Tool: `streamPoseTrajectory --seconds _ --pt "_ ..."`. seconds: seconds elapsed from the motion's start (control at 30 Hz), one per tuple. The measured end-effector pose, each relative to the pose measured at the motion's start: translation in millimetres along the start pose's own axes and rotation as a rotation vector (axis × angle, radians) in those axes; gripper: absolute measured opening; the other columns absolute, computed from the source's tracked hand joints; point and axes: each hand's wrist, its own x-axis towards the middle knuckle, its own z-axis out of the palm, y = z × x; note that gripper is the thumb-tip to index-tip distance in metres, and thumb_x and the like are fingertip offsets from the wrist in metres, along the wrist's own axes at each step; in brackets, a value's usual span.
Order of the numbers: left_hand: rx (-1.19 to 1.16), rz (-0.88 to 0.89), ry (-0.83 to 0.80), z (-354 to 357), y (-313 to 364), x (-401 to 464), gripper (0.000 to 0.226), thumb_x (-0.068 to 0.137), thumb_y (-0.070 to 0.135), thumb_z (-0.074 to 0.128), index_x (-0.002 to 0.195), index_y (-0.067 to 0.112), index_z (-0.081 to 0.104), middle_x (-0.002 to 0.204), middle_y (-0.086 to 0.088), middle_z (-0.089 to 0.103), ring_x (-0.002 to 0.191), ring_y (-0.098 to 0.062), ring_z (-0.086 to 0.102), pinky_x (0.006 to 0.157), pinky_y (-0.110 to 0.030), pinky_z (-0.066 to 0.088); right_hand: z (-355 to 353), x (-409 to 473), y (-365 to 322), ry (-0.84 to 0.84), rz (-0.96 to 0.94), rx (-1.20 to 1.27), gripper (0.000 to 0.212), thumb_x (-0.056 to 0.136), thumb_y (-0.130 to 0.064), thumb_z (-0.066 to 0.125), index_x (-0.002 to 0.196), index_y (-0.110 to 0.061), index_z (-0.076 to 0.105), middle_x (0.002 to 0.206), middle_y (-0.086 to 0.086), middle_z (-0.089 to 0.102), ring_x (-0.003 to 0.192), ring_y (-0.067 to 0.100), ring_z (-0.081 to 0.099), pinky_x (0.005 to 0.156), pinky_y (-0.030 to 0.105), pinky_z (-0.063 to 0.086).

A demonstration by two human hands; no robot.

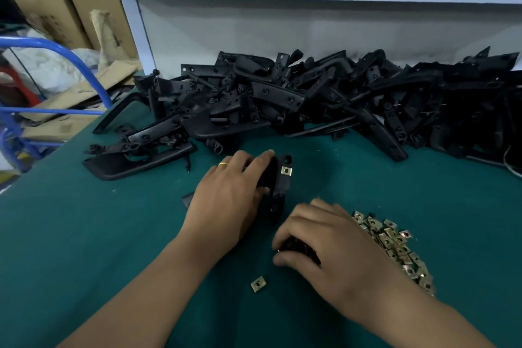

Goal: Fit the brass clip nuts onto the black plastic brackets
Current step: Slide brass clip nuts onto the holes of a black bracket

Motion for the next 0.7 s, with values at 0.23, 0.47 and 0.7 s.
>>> streamPoseTrajectory --seconds 0.23,0.47,0.7 --pt "-0.063 -0.05 0.049 -9.1 12.2 -4.9 0.063 0.097 0.047 0.044 0.157 0.038 0.027 0.115 0.007 0.051 0.088 -0.02 0.061 0.059 -0.038 0.053 -10.9 -5.7 10.8 0.233 0.278 0.511 0.009 0.094 -0.03 0.076 0.095 -0.038 0.071 0.097 -0.015 0.071 0.093 0.008 0.068 0.078 0.018 0.051" --pt "-0.218 -0.06 0.096 -13.0 31.7 -12.9 0.074 0.096 0.045 0.048 0.16 0.051 0.012 0.106 0.013 0.045 0.071 -0.01 0.046 0.051 -0.035 0.051 -25.5 -4.9 9.9 0.448 0.428 1.104 0.008 0.086 -0.023 0.077 0.094 -0.022 0.076 0.093 0.006 0.078 0.086 0.021 0.076 0.082 0.027 0.062" --pt "-0.281 -0.01 0.143 -10.2 27.7 -11.4 0.07 0.098 0.05 0.046 0.159 0.053 0.012 0.1 0.014 0.042 0.069 -0.011 0.048 0.05 -0.036 0.049 -22.8 -4.3 2.3 0.411 0.45 1.278 0.013 0.084 -0.015 0.077 0.096 -0.008 0.078 0.101 0.02 0.074 0.097 0.028 0.073 0.087 0.034 0.063"
